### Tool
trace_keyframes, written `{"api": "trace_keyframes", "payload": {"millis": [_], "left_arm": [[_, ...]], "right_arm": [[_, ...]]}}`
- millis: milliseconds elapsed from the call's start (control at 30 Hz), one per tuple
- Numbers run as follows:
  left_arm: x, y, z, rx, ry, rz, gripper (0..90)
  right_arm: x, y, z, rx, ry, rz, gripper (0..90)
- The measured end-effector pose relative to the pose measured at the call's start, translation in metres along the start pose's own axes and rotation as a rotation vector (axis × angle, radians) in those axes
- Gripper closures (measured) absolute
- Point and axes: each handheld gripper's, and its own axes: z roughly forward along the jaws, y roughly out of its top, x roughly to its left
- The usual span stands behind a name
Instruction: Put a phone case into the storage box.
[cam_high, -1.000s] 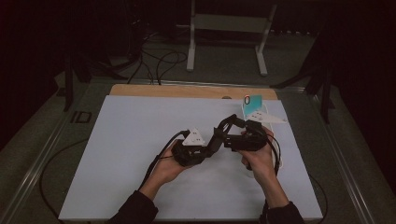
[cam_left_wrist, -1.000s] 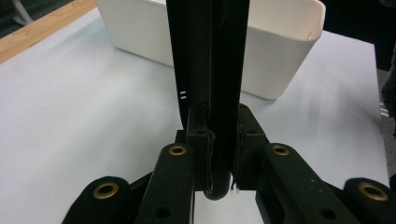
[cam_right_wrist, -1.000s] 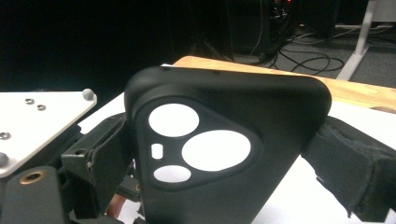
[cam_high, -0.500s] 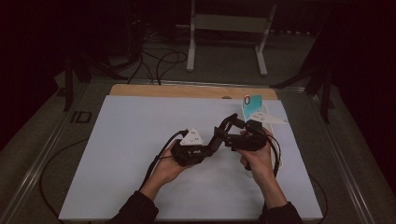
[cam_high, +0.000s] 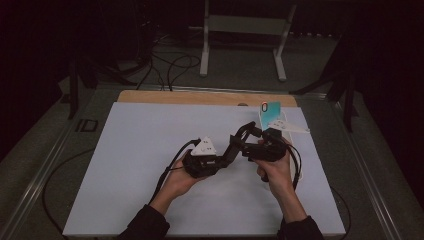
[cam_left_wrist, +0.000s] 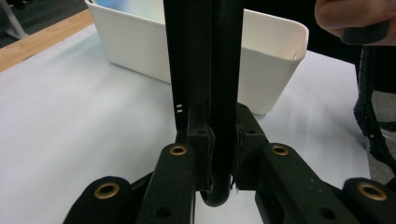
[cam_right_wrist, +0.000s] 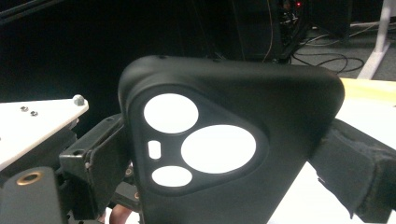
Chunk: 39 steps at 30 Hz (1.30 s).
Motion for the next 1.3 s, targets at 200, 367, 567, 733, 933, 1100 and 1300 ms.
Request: {"api": "trace_keyframes", "payload": {"millis": [200, 367, 567, 733, 933, 1100, 1300], "left_arm": [[-0.002, 0.000, 0.002, 0.011, 0.005, 0.008, 80.7], [-0.002, 0.000, 0.002, 0.016, 0.012, 0.009, 80.4], [-0.002, 0.000, 0.002, 0.013, 0.005, 0.008, 69.4], [-0.002, -0.001, 0.001, 0.020, 0.021, 0.008, 53.4], [-0.001, -0.003, -0.007, 0.008, 0.069, -0.015, 35.0], [-0.001, -0.006, -0.015, 0.001, 0.119, -0.025, 24.9], [0.001, -0.010, -0.027, -0.014, 0.209, -0.035, 12.4]], "right_arm": [[0.004, 0.001, -0.002, 0.004, -0.010, -0.025, 12.7], [0.008, 0.001, -0.002, 0.007, -0.022, -0.046, 13.5], [0.010, 0.001, -0.002, 0.015, -0.024, -0.073, 14.0], [0.010, 0.002, -0.003, 0.008, -0.028, -0.071, 14.1], [0.007, 0.001, -0.005, 0.001, -0.050, -0.065, 13.9], [0.007, 0.001, -0.005, 0.005, -0.059, -0.073, 13.9], [0.005, 0.002, -0.007, -0.003, -0.077, -0.070, 13.7]]}}
